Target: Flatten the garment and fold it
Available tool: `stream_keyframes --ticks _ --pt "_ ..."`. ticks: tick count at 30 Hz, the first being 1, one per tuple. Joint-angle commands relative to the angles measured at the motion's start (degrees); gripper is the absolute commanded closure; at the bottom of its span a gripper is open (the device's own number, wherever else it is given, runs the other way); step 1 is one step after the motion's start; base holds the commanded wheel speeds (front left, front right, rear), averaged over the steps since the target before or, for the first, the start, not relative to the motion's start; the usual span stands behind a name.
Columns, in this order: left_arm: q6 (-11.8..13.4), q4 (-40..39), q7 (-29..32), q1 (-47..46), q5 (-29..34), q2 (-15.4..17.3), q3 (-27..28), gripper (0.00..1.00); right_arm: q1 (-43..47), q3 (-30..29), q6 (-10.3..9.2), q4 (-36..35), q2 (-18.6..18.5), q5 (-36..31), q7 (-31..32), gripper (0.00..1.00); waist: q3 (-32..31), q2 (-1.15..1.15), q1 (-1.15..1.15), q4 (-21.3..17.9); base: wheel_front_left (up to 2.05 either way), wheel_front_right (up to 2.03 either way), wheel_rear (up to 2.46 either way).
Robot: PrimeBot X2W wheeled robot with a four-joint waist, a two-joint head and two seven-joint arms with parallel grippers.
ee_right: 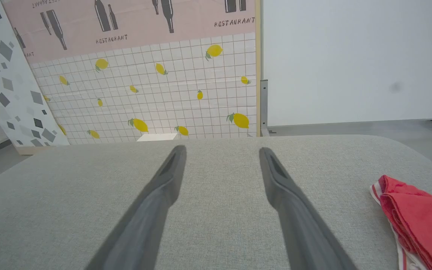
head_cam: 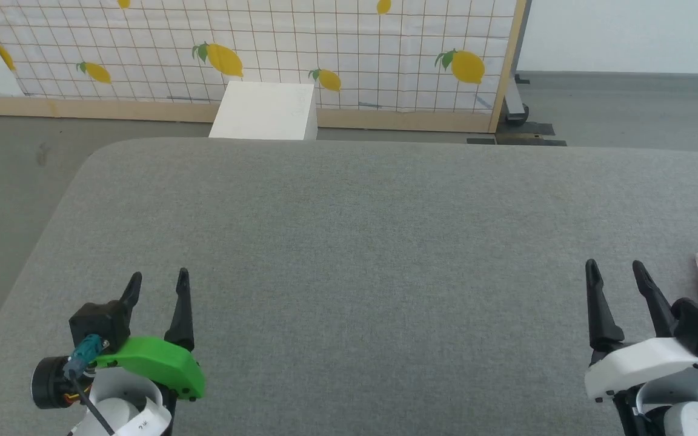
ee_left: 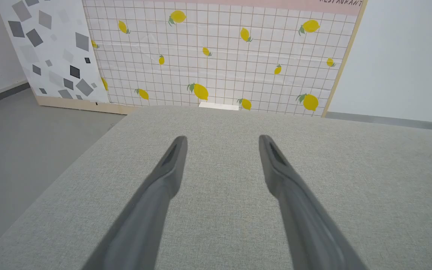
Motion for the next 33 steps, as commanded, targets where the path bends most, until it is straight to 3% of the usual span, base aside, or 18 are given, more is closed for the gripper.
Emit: stream_keyframes --ticks 1,33 --pt "-0.2 0.2 -0.1 0.8 -0.6 -0.1 -0.2 0.00 0.7 0.2 -0.09 -0.4 0.2 -0.3 0.1 0.00 0.0 0.00 0.00 0.0 0.00 0.00 0.00" --pt "-0.2 1.0 -0.9 -1.1 -1.8 -0.4 -0.9 0.00 -0.2 0.3 -0.09 0.5 0.3 0.8 -0.4 0.00 2.2 0.00 0.00 0.1 0.00 0.00 0.00"
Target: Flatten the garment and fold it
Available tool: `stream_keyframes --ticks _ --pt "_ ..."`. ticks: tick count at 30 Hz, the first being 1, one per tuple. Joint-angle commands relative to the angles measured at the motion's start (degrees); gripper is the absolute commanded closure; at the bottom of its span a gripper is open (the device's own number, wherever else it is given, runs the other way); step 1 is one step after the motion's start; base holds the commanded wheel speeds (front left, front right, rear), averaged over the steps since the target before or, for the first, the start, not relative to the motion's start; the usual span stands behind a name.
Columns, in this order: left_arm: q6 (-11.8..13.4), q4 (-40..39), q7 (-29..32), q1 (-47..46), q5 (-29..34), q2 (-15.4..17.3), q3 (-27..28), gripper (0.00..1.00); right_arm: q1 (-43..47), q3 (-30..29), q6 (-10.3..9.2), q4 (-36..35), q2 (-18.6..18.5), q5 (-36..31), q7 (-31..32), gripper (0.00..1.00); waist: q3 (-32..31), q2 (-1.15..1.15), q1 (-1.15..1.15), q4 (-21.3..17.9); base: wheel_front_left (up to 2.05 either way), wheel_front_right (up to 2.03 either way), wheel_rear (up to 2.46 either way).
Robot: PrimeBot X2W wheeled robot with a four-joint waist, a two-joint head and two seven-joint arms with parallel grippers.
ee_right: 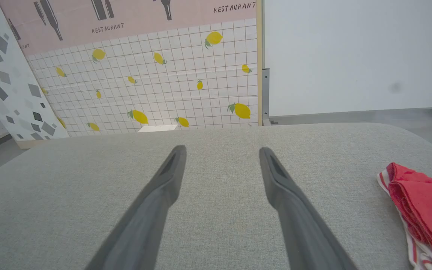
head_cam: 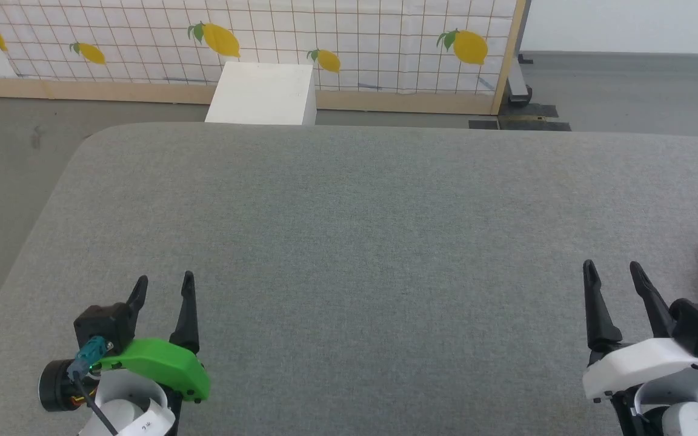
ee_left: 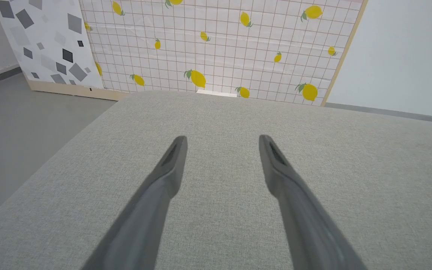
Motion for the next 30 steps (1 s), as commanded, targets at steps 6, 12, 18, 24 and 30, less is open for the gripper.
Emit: stream_keyframes --ticks 6,12,18,24,30 --pt "-0.2 0.4 -0.6 -1.1 -0.3 0.1 -0.1 0.00 -0.3 -0.2 -0.09 0.2 0.2 0.4 -0.3 0.00 0.3 0.00 0.00 0.0 0.00 0.00 0.00" --pt "-0.1 0.4 -0.7 -1.4 -0.3 0.2 -0.3 0.00 -0.5 -0.2 -0.09 0.4 0.2 0.6 -0.4 0.00 0.5 0.00 0.00 0.0 0.00 0.00 0.00" --pt "0.0 0.3 -0.1 -0.4 -0.1 0.0 -0.2 1.00 0.0 -0.2 0.00 0.2 0.0 0.0 0.1 1.00 0.6 0.00 0.00 0.0 0.00 0.00 0.00" --pt "-0.4 -0.3 0.4 -0.1 1.2 -0.8 0.6 1.00 0.1 0.2 0.00 -0.1 0.0 -0.4 0.4 1.00 0.6 0.00 0.00 0.0 0.00 0.00 0.00" --pt "-0.8 -0.9 0.9 0.3 2.6 -1.6 1.4 1.00 0.2 0.5 -0.01 -0.5 0.0 -0.8 0.7 1.00 0.6 0.00 0.00 0.0 0.00 0.00 0.00"
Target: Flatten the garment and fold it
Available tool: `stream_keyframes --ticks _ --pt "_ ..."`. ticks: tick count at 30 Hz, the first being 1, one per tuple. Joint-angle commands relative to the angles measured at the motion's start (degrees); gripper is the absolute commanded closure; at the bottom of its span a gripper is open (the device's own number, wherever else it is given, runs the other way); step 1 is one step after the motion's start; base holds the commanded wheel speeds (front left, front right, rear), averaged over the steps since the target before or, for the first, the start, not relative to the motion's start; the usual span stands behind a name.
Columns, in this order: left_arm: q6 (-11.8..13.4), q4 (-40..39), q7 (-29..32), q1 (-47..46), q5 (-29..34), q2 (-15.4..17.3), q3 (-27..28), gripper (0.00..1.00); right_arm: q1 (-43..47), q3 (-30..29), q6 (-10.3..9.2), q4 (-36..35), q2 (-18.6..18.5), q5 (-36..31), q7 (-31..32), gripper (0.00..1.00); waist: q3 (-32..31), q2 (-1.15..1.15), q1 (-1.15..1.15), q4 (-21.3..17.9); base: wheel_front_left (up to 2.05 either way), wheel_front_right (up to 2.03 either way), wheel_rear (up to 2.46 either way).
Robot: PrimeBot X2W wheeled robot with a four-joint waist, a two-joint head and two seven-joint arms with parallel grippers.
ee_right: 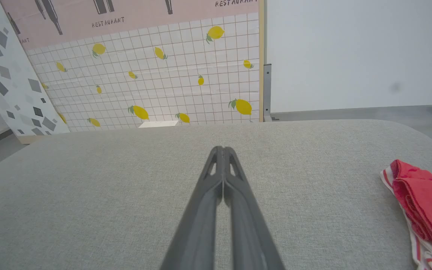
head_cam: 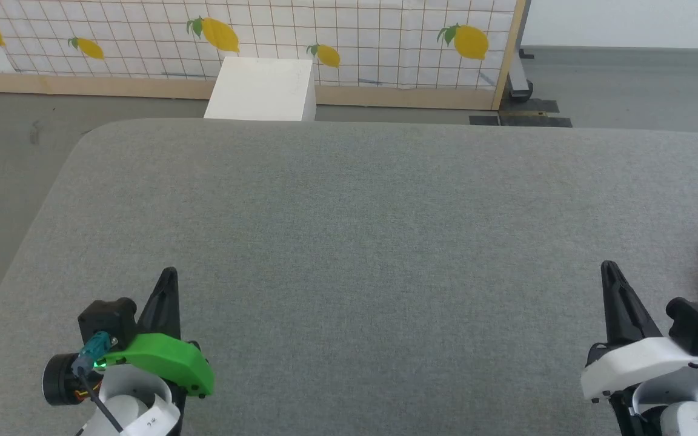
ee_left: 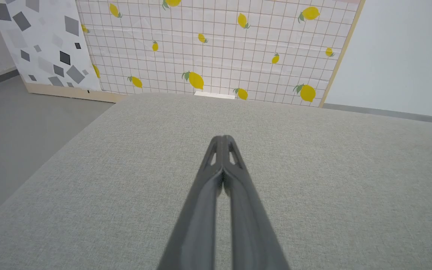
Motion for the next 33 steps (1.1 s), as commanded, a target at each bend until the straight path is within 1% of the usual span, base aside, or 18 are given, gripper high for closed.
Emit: stream_keyframes --ticks 1,33 --pt "-0.4 -0.5 0.3 0.7 1.1 -0.5 0.5 1.00 0.2 0.3 -0.01 -0.5 0.0 -0.7 0.2 1.00 0.0 0.00 0.00 0.0 0.00 0.00 0.00" --pt "-2.5 -3.6 3.2 2.6 8.7 -4.8 4.9 1.00 0.8 2.2 -0.03 -2.7 0.1 -3.0 1.8 1.00 0.1 0.00 0.00 -0.1 0.00 0.00 0.00"
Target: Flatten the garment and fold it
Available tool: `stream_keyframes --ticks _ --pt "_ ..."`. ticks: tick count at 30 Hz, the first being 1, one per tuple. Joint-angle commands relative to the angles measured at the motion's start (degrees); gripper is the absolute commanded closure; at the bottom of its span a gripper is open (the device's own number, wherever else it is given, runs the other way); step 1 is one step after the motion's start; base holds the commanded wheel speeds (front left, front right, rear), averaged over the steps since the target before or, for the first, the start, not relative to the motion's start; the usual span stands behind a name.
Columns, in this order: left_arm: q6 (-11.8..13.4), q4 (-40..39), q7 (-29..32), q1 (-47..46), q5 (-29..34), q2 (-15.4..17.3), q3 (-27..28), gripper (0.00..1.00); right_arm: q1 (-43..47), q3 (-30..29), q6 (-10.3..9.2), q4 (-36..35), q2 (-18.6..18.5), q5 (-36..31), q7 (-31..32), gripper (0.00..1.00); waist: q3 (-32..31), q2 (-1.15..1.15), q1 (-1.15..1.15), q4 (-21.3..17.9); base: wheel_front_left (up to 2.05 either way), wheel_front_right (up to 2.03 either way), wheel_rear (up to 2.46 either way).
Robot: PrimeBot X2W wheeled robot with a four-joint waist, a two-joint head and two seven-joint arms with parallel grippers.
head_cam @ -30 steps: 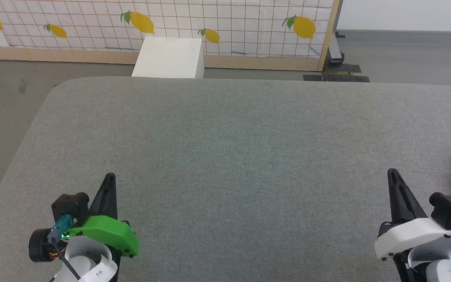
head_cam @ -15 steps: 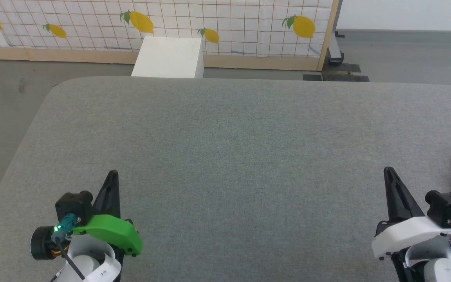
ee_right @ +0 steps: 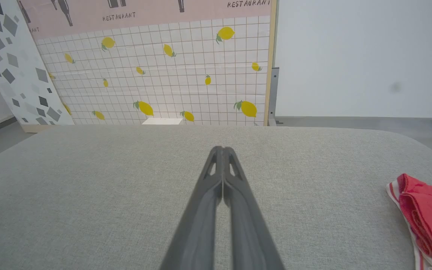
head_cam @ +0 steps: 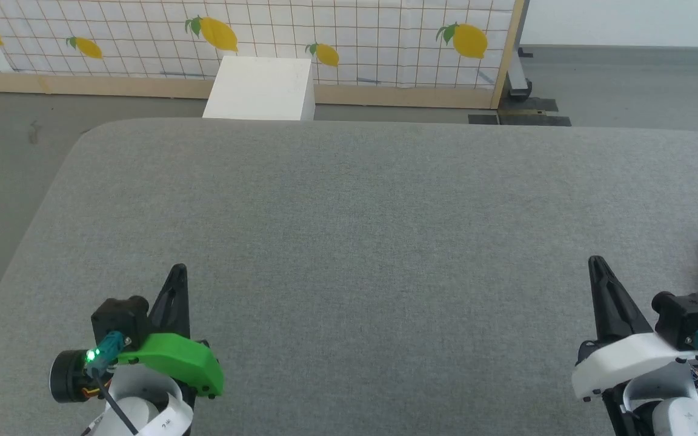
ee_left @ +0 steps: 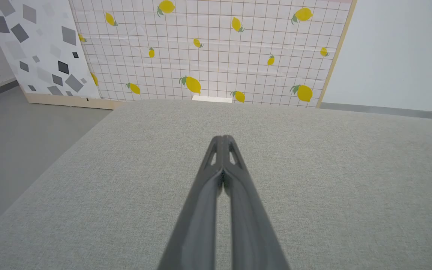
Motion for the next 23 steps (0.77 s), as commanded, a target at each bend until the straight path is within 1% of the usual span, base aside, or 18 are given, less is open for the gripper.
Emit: stream_keyframes --ticks 1,23 --pt "-0.5 -0.5 0.3 1.0 0.9 -0.6 0.5 1.00 0.8 0.3 -0.03 -0.5 0.1 -0.7 0.3 1.00 0.0 0.00 0.00 0.0 0.00 0.00 0.00" --pt "-2.0 -2.7 2.3 2.4 6.2 -3.5 3.6 1.00 1.2 1.6 -0.05 -2.1 0.1 -2.3 1.4 1.00 0.1 0.00 0.00 -0.1 0.00 0.00 0.00"
